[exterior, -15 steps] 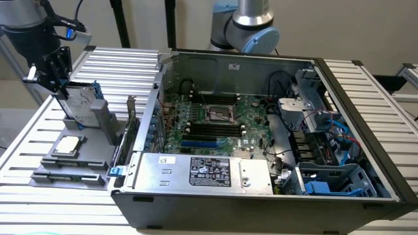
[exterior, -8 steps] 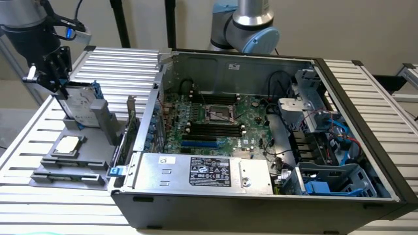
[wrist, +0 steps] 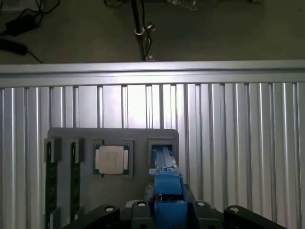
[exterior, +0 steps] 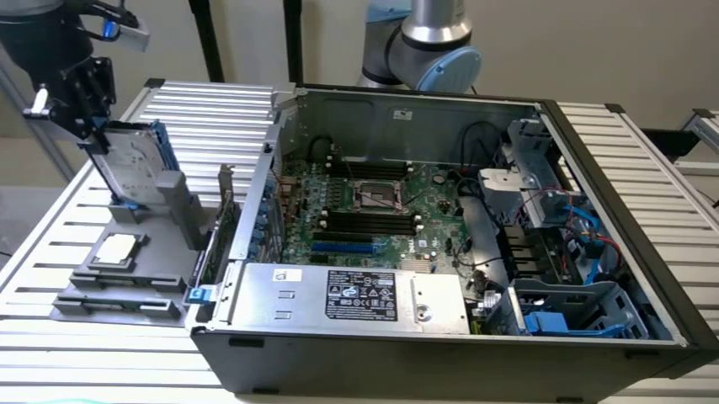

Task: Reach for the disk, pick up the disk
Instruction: 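Pick up the disk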

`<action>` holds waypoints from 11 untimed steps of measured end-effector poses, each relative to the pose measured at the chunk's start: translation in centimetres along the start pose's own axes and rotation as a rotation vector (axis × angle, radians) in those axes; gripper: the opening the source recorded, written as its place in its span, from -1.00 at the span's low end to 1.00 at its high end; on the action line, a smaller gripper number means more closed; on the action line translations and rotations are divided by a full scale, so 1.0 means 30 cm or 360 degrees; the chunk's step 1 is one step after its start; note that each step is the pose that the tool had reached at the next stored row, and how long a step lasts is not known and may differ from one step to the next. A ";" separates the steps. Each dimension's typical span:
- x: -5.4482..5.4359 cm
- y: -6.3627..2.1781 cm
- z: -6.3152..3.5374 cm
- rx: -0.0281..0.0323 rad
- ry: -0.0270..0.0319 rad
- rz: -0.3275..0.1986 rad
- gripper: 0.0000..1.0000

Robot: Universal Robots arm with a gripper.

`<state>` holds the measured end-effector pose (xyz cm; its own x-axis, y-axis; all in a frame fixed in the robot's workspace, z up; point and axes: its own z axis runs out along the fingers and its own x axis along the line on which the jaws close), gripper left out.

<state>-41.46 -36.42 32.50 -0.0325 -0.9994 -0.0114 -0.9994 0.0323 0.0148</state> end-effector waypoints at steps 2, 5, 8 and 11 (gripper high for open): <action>-0.001 -0.004 -0.030 -0.00001 0.00000 0.0000 -0.35; -0.001 -0.011 -0.077 -0.00002 0.00001 0.0000 -0.35; -0.002 -0.019 -0.122 -0.00003 0.00002 0.0000 -0.35; -0.003 -0.033 -0.168 0.00000 0.00000 0.0000 -0.35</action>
<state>-40.41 -36.42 37.53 -0.0325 -0.9994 -0.0114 -0.9994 0.0323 0.0148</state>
